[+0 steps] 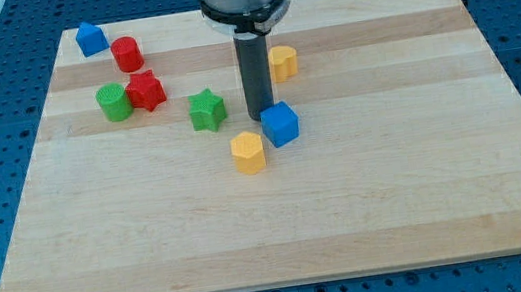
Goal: Keep yellow hexagon below blue cube
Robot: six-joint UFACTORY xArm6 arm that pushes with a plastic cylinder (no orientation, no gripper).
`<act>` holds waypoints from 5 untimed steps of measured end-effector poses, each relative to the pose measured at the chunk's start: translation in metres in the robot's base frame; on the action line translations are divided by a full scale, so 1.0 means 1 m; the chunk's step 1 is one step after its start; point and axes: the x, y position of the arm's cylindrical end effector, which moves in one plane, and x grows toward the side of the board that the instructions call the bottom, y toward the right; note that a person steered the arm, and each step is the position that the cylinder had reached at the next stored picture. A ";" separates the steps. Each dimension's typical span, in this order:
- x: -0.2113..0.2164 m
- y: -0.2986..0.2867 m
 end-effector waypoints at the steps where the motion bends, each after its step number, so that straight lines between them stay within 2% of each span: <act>1: 0.018 0.000; 4: 0.022 -0.025; 5: 0.048 -0.038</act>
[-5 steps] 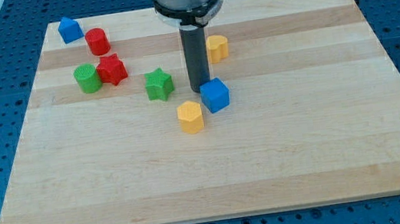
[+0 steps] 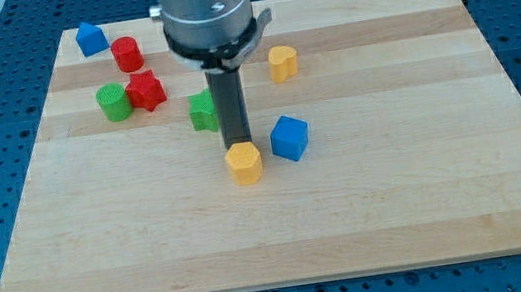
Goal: Keep yellow hexagon below blue cube
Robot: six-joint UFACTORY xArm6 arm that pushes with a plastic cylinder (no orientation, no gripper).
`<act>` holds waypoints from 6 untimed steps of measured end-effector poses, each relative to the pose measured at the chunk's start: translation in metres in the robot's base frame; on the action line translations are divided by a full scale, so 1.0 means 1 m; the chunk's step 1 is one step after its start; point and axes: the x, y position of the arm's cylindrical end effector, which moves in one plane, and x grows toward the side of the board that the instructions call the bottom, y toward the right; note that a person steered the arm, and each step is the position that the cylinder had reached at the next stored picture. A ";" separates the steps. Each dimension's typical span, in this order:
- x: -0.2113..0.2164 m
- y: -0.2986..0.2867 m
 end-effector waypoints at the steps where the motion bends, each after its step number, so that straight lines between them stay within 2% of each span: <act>1: 0.039 -0.001; 2: 0.049 -0.005; 4: 0.064 -0.066; 5: 0.080 -0.051; 6: 0.081 -0.007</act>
